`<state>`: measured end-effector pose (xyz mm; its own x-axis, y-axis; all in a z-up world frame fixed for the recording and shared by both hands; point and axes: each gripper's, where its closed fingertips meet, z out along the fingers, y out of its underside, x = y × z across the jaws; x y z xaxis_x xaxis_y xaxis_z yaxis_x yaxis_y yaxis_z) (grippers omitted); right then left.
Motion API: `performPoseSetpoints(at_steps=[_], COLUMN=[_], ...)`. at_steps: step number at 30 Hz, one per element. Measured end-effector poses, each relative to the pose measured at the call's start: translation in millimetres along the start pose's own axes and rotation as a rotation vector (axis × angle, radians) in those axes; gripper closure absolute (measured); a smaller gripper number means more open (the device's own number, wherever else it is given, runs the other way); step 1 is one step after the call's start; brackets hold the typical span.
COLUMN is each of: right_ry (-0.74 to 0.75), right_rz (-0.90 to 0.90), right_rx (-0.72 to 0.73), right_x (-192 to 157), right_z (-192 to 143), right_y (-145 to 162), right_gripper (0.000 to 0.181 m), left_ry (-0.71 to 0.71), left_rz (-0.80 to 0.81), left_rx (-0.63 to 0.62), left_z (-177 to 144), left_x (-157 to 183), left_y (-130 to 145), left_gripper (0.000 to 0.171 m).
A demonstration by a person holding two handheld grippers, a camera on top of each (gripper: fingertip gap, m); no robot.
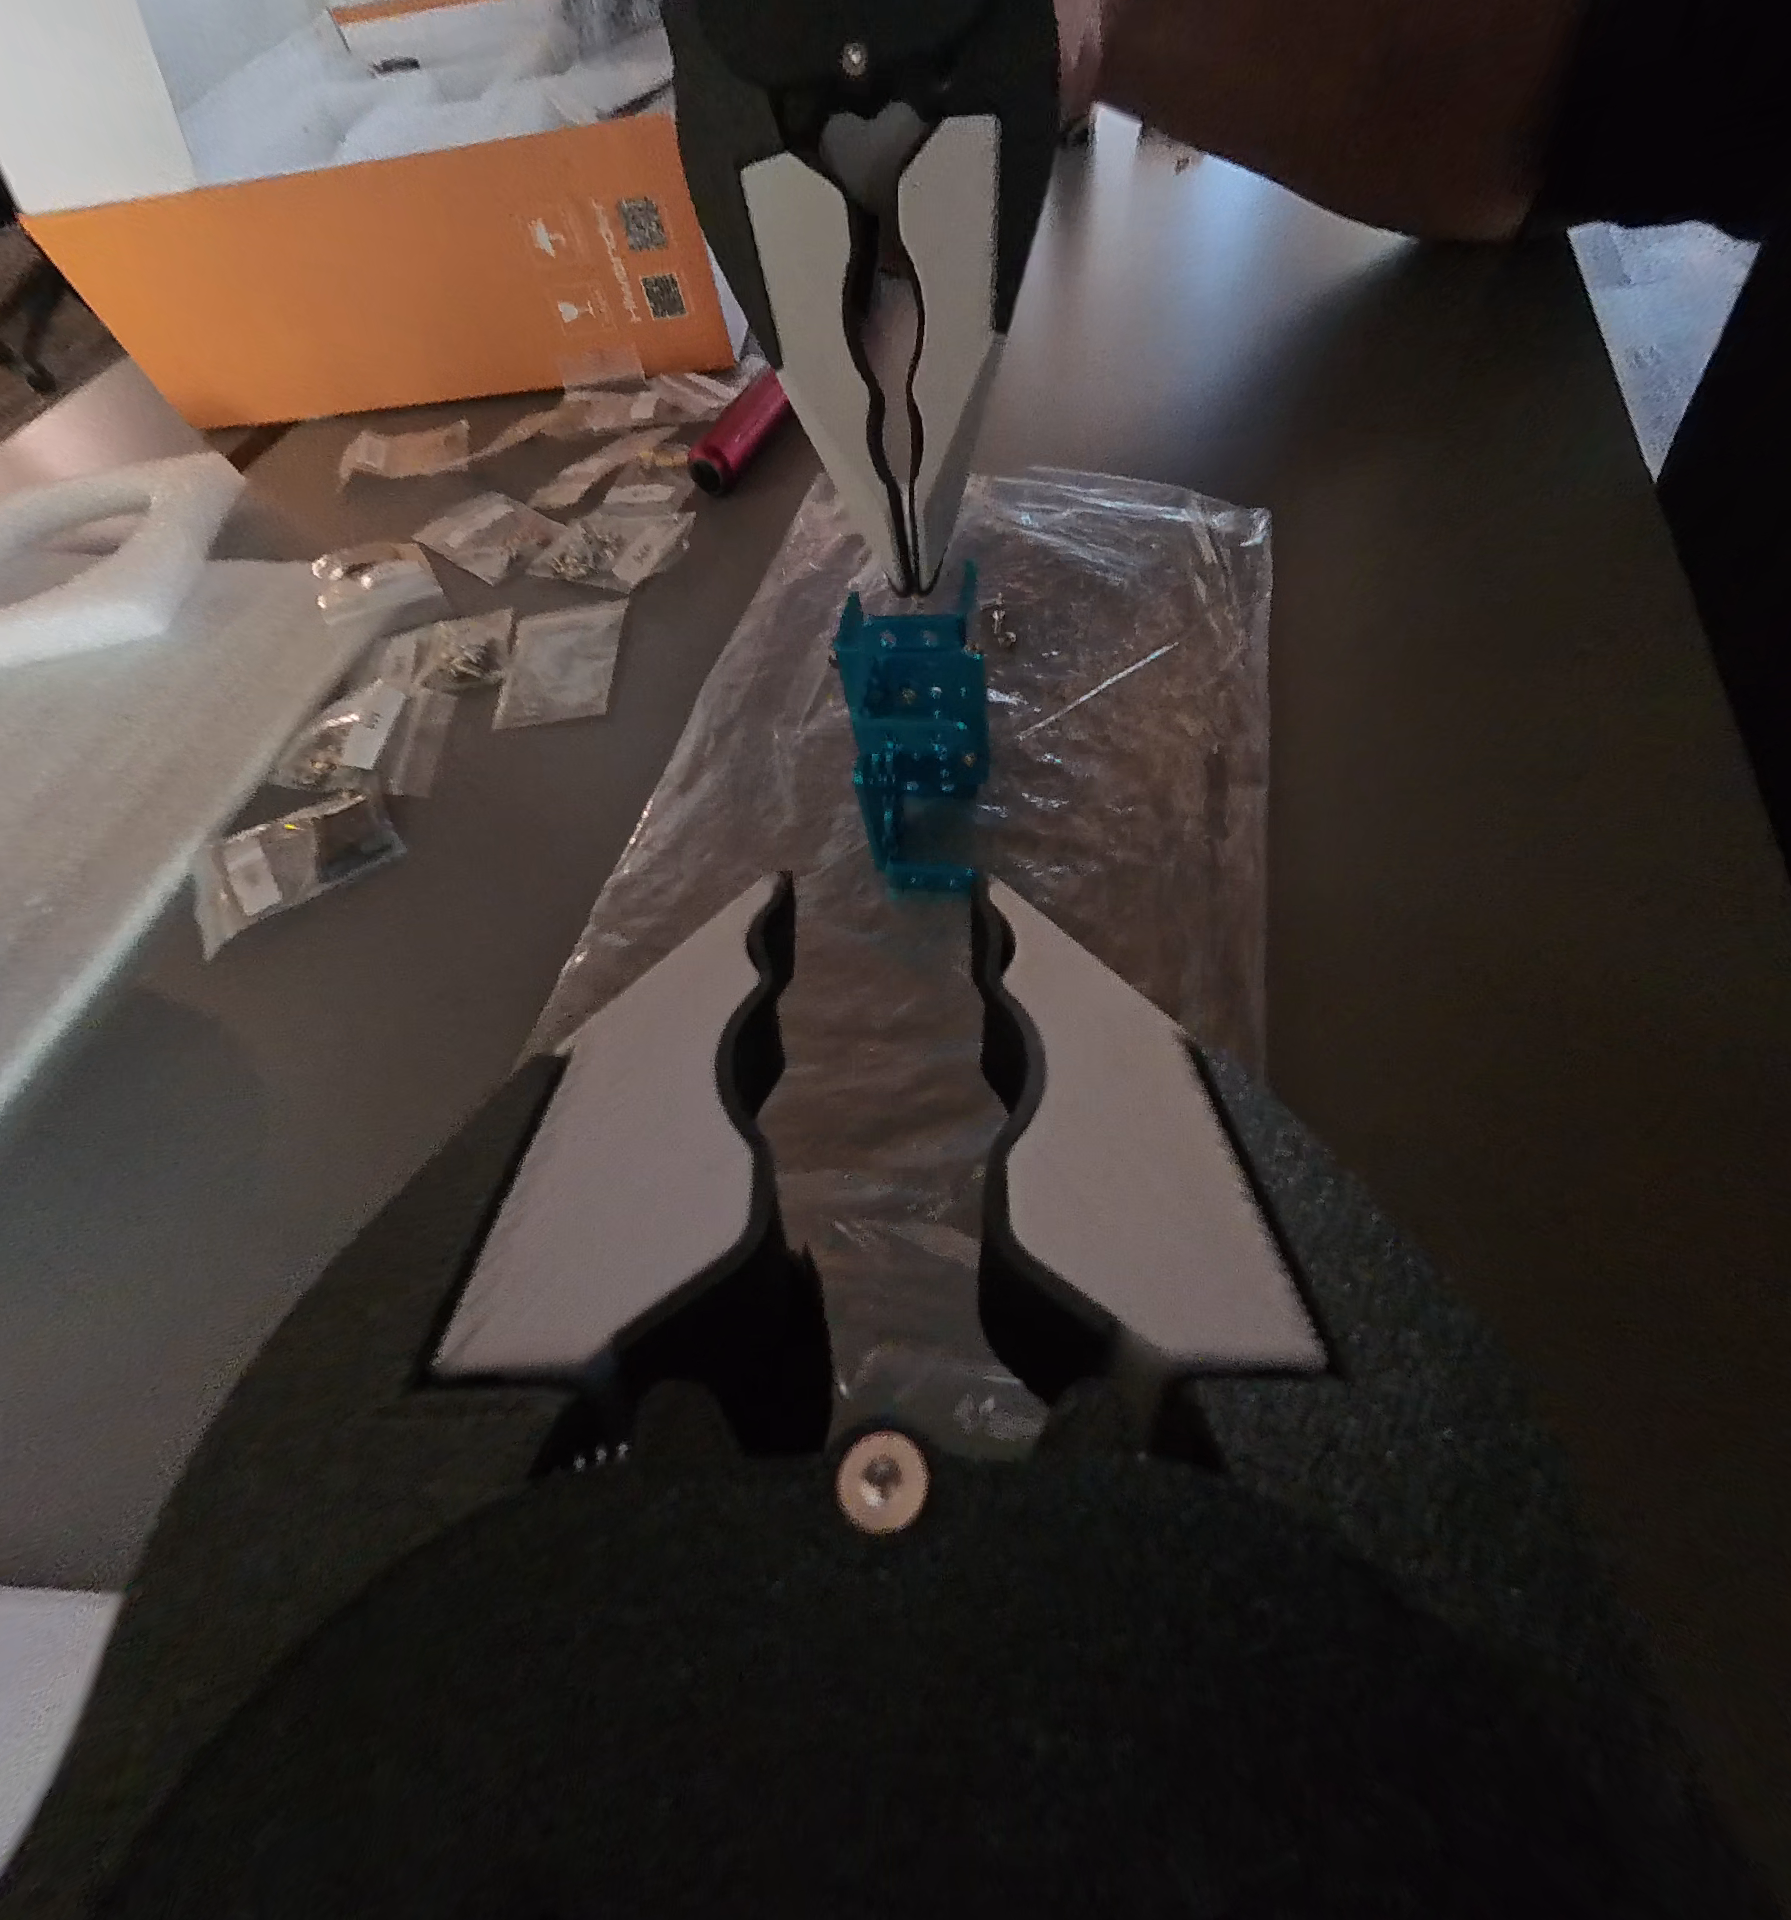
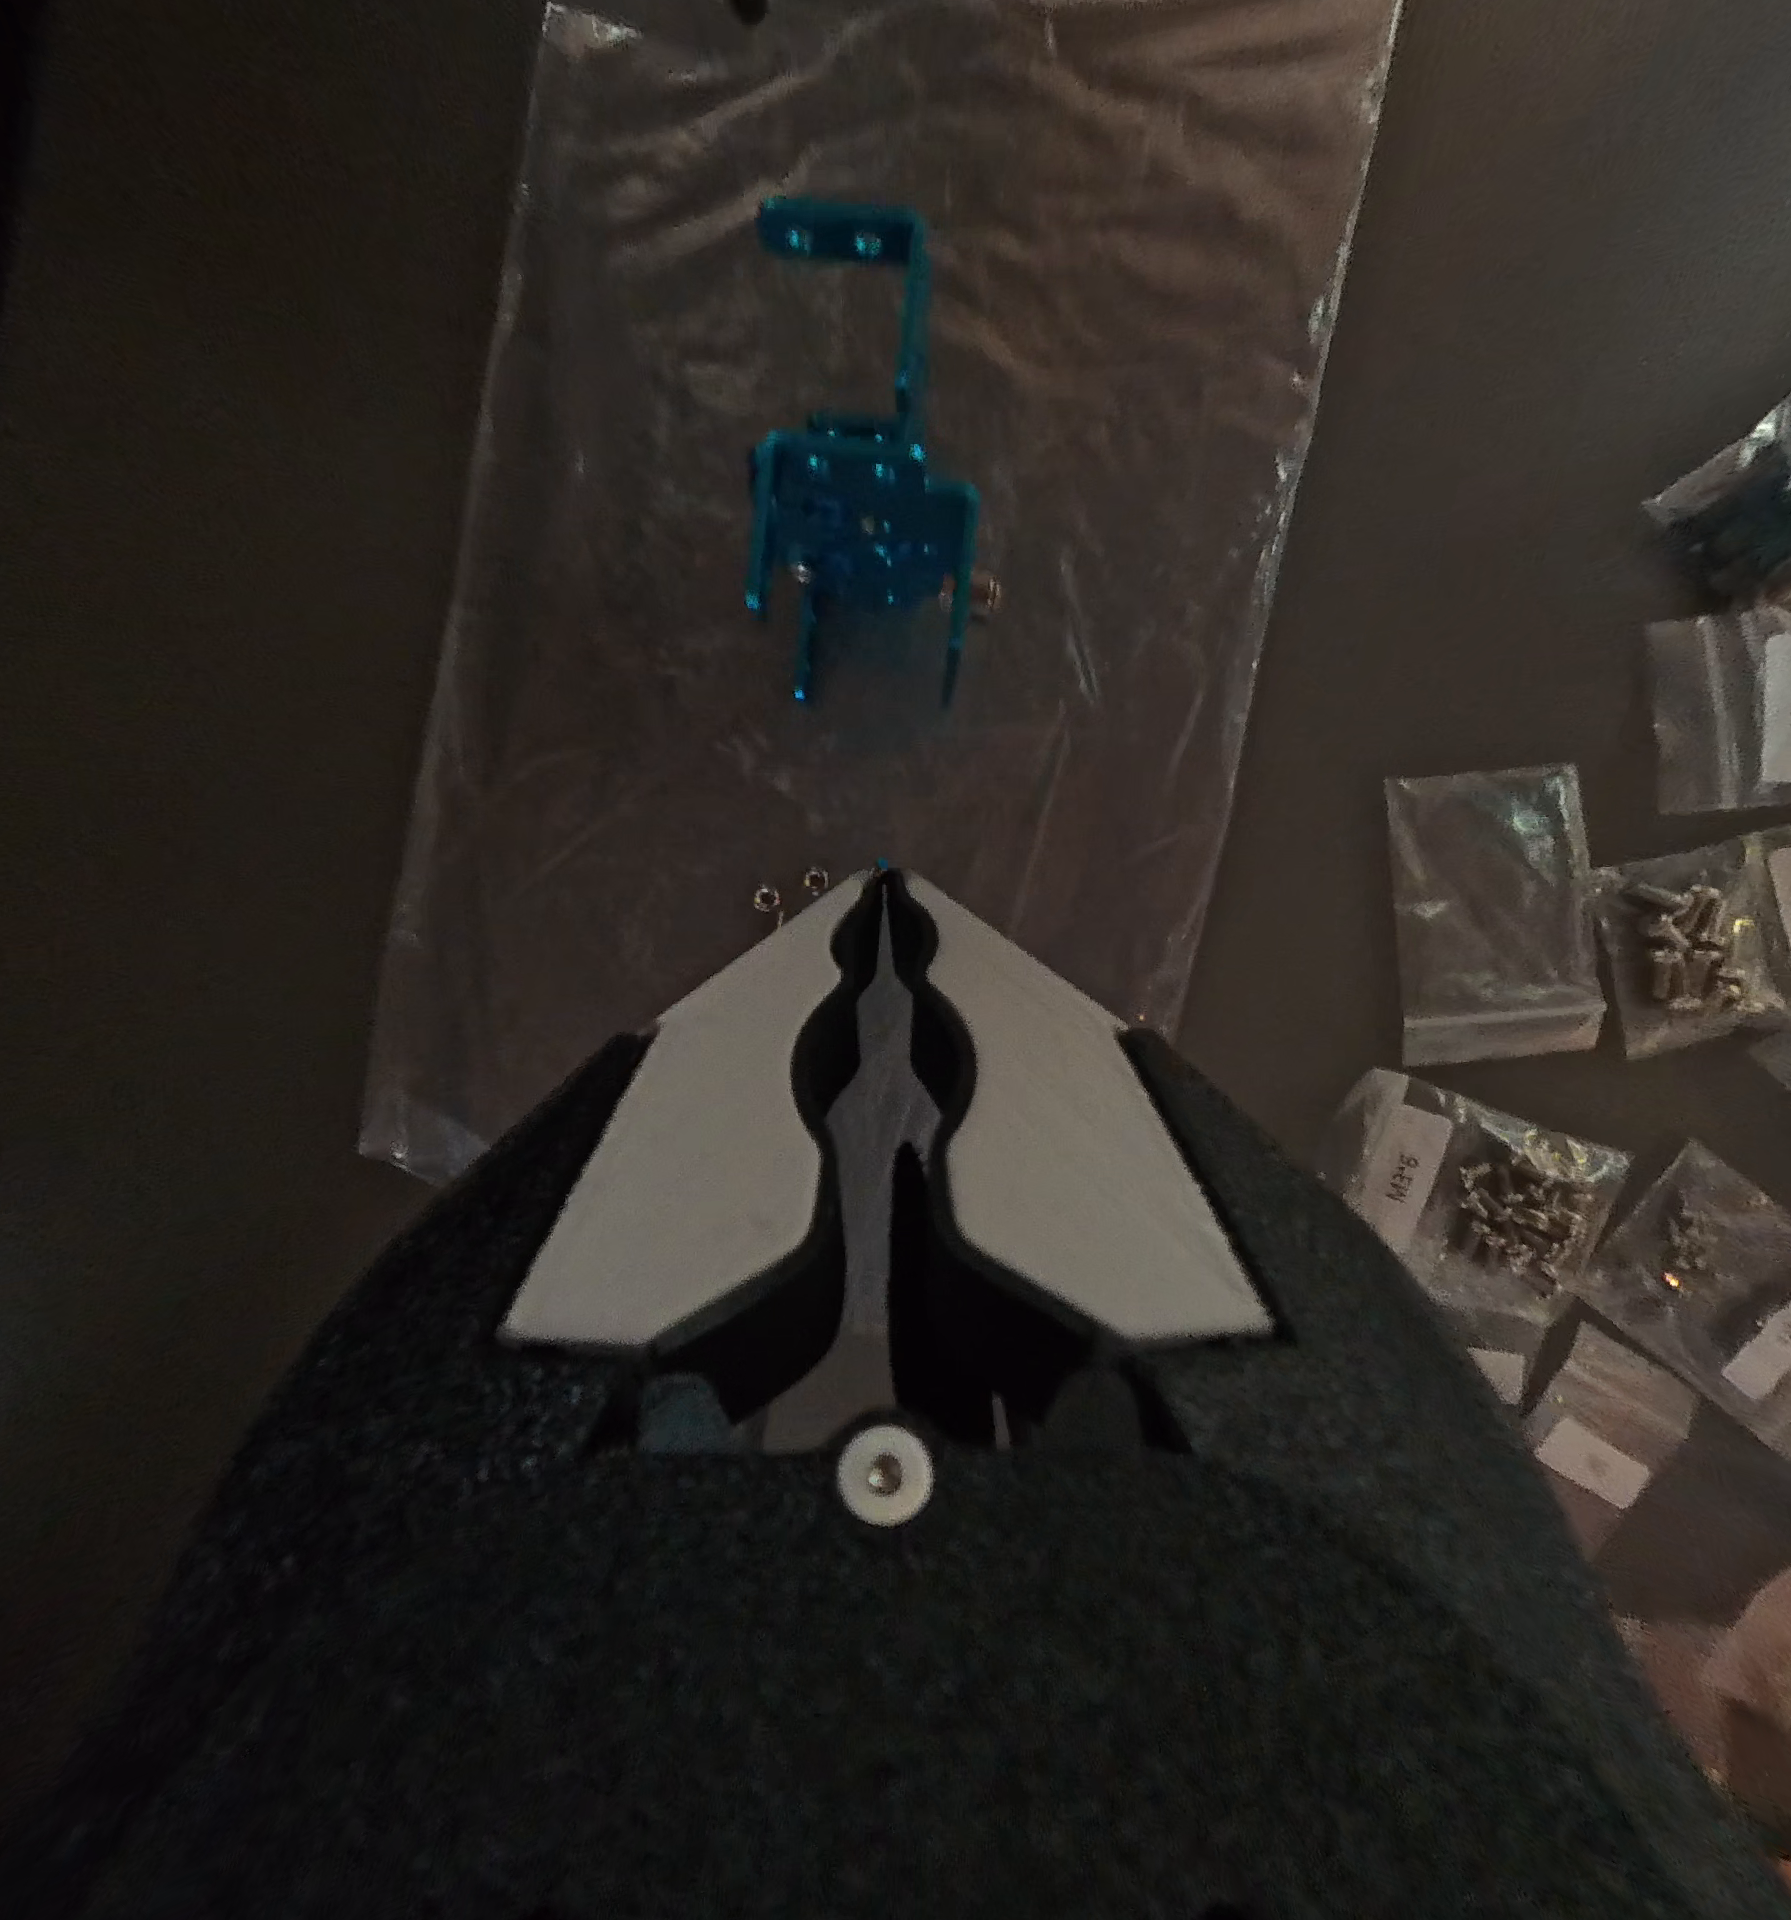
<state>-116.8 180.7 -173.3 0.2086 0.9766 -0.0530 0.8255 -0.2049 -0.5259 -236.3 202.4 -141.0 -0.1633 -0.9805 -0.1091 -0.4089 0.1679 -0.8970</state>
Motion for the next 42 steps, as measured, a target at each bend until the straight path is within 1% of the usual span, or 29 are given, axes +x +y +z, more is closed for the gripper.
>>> performPoseSetpoints(at_steps=[3,6,7,9,10,12,14,17,19,25,30,38,42], right_ry=[0.007,0.013,0.004,0.013,0.023,0.020,0.013,0.017,0.015,0.030,0.033,-0.016,-0.016], right_rz=[-0.003,-0.011,-0.013,-0.010,-0.015,-0.017,-0.005,0.008,-0.009,-0.020,-0.027,-0.001,-0.001], right_rx=[-0.015,0.028,0.033,-0.001,-0.033,-0.052,-0.043,-0.060,-0.082,-0.178,-0.195,-0.214,-0.230], right_x=[2,0,-2,-2,-2,-4,-5,-8,-13,-8,-10,-9,-9], right_z=[5,7,7,10,11,13,12,6,5,13,13,15,16], right_y=[6,1,0,6,12,18,19,18,17,20,19,18,18], right_gripper=[0.181,0.181,0.181,0.181,0.181,0.181,0.181,0.173,0.173,0.174,0.174,0.177,0.177], left_ry=[-0.001,-0.018,-0.009,0.015,0.033,0.055,0.064,0.078,0.080,0.060,0.060,0.083,0.101], left_rz=[0.004,0.036,0.063,0.092,0.087,0.068,0.037,-0.033,-0.054,-0.021,0.003,-0.015,-0.019], left_rx=[-0.024,-0.102,-0.109,-0.119,-0.119,-0.101,-0.081,-0.038,-0.019,-0.006,-0.009,-0.009,-0.014], left_z=[6,12,13,18,21,25,28,28,27,21,19,19,20], left_x=[-3,-11,-12,-14,-14,-18,-24,-28,-29,-29,-25,-23,-17], left_y=[-2,-5,-8,-13,-15,-20,-23,-27,-28,-33,-31,-32,-31], left_gripper=[0.139,0.139,0.139,0.139,0.139,0.139,0.139,0.139,0.139,0.140,0.139,0.140,0.139])
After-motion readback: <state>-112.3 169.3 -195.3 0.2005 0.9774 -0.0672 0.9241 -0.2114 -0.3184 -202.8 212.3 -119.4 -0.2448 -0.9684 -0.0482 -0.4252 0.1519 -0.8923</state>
